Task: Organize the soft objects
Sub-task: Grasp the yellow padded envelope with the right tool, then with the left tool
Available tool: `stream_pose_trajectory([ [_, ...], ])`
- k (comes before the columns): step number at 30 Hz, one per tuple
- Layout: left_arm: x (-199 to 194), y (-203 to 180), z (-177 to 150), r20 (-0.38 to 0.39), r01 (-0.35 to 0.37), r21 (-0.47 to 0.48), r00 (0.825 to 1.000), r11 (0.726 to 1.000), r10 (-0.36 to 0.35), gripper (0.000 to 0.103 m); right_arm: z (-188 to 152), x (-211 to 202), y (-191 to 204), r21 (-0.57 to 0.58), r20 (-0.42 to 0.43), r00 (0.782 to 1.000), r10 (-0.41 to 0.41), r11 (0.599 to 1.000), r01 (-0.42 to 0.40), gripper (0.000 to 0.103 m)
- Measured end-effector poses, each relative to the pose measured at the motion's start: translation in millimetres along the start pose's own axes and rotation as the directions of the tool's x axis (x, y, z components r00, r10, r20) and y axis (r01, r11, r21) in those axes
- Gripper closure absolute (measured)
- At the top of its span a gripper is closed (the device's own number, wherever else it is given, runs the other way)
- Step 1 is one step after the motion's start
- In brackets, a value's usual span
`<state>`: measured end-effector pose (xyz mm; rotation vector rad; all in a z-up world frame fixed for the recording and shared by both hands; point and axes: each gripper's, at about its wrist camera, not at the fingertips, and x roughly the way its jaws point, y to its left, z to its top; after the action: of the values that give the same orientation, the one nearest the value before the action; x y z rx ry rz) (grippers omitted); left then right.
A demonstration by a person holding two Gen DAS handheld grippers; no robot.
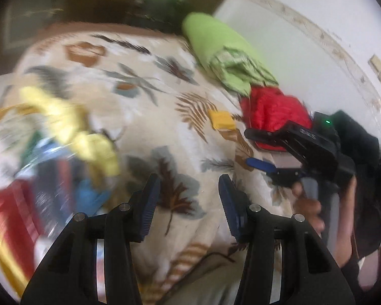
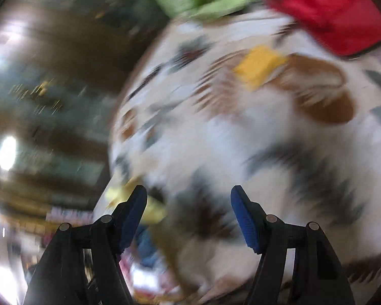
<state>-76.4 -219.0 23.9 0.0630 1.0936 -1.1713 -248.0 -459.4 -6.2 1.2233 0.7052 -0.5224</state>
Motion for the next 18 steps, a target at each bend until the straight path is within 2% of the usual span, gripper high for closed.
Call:
stream_pose_trajectory([
  [2,21.1,9.3,6.3,-0.022,0.0,-0.042,1.0,0.999,-0.001,0.055,28.1,12.4,-23.1,0.065,0.013,0.998,-0.059,0.996,0.058,0.035],
  [4,33.1,20.9,0.9,-0.031,0.057,-0.099,0.998,0.993,-0.06,0.055,49.0,26.5,-31.8,0.101,0.012,0.998,-0.061,0.993,0.06,0.039],
  [6,40.6,29.8,-3.1,-0.051,0.046,-0.121,0.997,0.992,-0.053,0.055,66.7,39.9,-31.0,0.108,0.029,0.997,-0.067,0.992,0.063,0.04],
  [9,45.5,39.8,0.5,-0.06,0.051,-0.159,0.996,0.986,-0.062,0.055,90.3,61.6,-29.7,0.144,0.067,0.99,-0.127,0.983,0.116,0.052],
  [14,35.9,45.3,6.2,-0.012,0.062,-0.185,0.998,0.981,-0.065,0.055,106.5,95.5,-22.1,0.086,0.067,0.967,-0.245,0.967,0.239,0.056],
  [15,36.8,45.9,6.6,-0.012,0.064,-0.187,0.998,0.98,-0.068,0.055,108.1,101.0,-25.5,0.079,0.057,0.96,-0.273,0.96,0.268,0.068],
  [18,40.9,46.2,6.0,-0.026,0.054,-0.192,0.998,0.98,-0.06,0.055,99.6,94.5,-21.9,0.024,0.089,0.951,-0.296,0.955,0.295,0.072],
])
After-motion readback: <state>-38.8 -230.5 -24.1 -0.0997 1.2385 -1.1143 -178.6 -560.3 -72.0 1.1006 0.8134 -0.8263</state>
